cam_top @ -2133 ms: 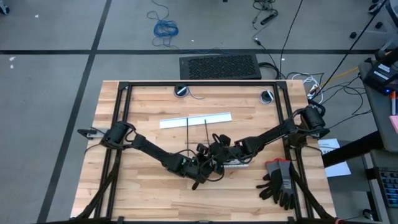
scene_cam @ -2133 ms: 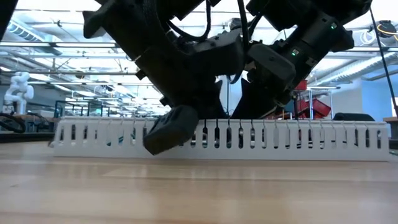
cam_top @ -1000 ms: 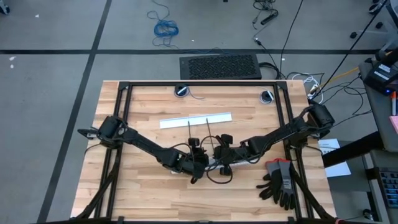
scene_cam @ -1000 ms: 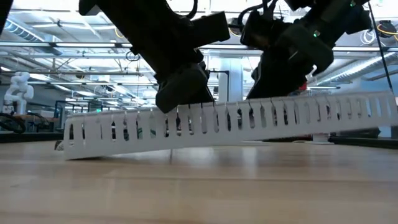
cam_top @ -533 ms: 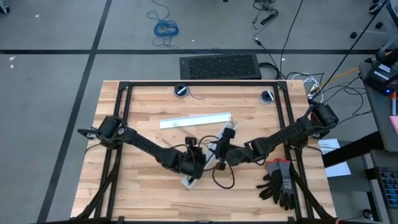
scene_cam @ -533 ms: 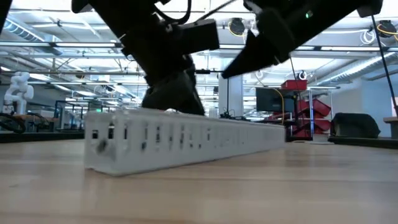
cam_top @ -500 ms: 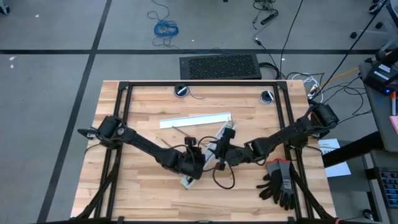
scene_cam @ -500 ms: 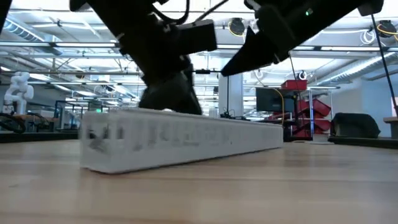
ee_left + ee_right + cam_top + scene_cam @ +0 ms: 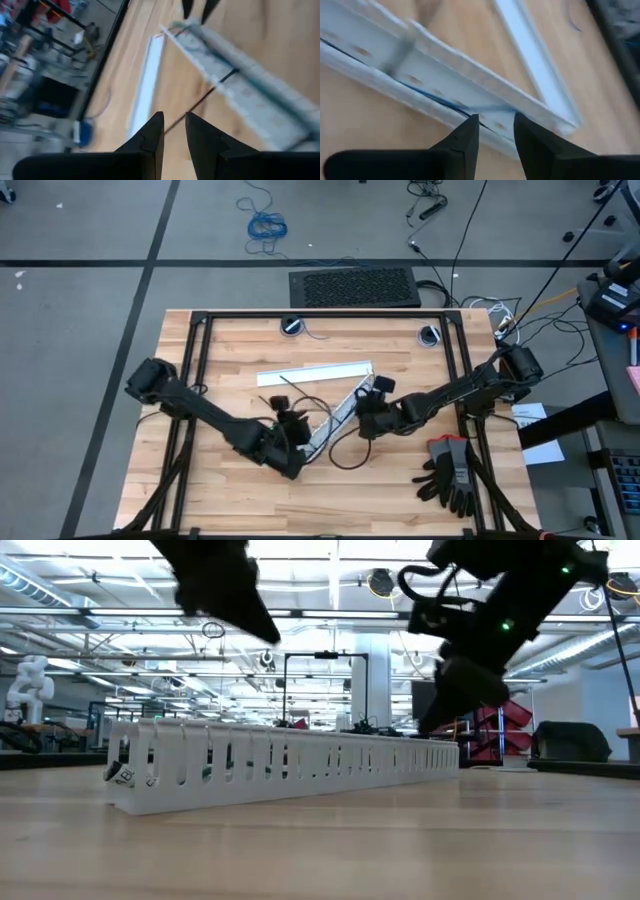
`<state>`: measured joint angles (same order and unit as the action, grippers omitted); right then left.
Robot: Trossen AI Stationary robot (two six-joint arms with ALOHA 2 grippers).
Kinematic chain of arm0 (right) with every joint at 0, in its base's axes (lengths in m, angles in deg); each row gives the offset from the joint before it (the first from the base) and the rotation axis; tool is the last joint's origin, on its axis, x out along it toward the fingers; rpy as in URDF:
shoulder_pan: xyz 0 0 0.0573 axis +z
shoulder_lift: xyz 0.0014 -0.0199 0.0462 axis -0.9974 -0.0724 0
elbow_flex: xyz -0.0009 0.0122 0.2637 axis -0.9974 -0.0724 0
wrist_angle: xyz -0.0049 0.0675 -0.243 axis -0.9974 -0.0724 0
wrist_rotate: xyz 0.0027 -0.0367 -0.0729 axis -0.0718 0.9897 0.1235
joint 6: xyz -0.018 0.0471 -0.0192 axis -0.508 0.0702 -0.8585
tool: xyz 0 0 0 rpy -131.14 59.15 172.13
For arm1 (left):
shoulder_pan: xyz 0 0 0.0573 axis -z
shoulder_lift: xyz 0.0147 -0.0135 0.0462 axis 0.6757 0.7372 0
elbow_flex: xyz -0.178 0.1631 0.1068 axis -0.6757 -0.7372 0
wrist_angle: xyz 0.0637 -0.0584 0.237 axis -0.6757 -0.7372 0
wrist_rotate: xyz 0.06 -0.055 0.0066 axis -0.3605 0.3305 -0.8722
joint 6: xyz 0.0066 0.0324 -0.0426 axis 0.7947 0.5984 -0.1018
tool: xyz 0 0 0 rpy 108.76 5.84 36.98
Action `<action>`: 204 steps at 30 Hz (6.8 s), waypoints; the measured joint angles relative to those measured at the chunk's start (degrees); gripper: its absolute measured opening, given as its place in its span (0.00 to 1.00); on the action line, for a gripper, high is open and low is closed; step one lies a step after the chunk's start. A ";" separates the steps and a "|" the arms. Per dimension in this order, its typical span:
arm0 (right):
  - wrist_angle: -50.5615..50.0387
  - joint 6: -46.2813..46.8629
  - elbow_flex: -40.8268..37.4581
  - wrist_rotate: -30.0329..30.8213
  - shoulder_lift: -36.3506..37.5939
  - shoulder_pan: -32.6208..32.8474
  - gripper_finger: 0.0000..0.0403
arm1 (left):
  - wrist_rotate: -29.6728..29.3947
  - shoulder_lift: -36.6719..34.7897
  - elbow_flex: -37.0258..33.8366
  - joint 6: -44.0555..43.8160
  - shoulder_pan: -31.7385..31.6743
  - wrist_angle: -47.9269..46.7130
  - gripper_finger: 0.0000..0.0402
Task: Ziptie cables
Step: Put the colored zip tied cable wires into the white cable duct, then close the white cable duct
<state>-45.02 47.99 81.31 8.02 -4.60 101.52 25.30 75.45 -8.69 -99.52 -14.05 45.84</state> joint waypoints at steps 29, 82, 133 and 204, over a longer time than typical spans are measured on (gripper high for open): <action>-1.11 -2.64 0.02 -16.30 0.26 -3.25 0.00 | 17.88 12.36 0.00 -22.26 7.42 0.44 0.20; 15.99 -13.48 5.66 -34.21 -15.09 -27.92 0.39 | 19.07 -21.83 -34.28 -1.12 -16.86 31.40 0.20; -22.22 -15.37 8.07 7.37 7.87 -1.20 0.00 | 44.66 -7.69 -23.73 37.23 -40.67 47.94 0.36; -1.76 -30.59 8.50 -41.92 -14.24 -42.93 0.01 | 41.70 3.46 -10.10 31.73 -43.11 27.11 0.74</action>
<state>-46.79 17.40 89.81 -33.90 -18.84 58.59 67.01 78.92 -18.78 -67.79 -57.16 72.95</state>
